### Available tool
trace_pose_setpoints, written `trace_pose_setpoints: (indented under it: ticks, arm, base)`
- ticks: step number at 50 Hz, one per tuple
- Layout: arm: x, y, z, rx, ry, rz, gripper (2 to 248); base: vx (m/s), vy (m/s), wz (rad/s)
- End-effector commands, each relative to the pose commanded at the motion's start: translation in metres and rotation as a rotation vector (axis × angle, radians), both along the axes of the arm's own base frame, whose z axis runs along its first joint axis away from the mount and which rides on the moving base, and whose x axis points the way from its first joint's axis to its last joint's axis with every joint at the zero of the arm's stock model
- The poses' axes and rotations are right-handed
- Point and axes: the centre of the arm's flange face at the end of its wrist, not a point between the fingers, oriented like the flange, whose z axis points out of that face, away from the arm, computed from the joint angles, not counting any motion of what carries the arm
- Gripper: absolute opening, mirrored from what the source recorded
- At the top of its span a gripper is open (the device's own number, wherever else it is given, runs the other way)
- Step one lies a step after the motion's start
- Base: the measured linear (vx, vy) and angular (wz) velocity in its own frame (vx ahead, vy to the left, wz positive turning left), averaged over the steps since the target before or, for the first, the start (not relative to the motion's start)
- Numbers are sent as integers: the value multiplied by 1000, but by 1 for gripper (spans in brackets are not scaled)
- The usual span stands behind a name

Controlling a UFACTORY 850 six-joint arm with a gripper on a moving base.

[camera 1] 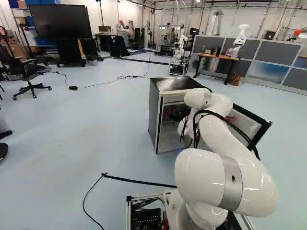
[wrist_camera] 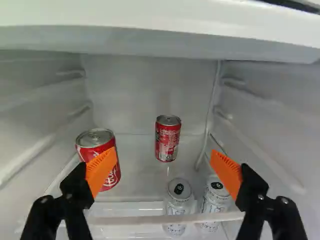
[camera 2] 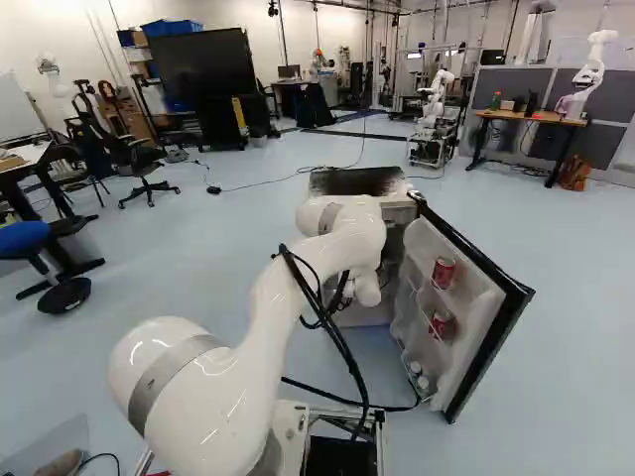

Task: Grab a drink from the fridge

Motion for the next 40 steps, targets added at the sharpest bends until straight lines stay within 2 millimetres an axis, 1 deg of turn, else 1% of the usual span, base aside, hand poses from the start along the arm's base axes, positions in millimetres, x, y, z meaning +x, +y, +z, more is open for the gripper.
trace_pose_setpoints:
  ticks: [40]
  arm:
    - [32, 0, -14, -31, -70, 18, 247]
  base:
    - [0, 0, 0]
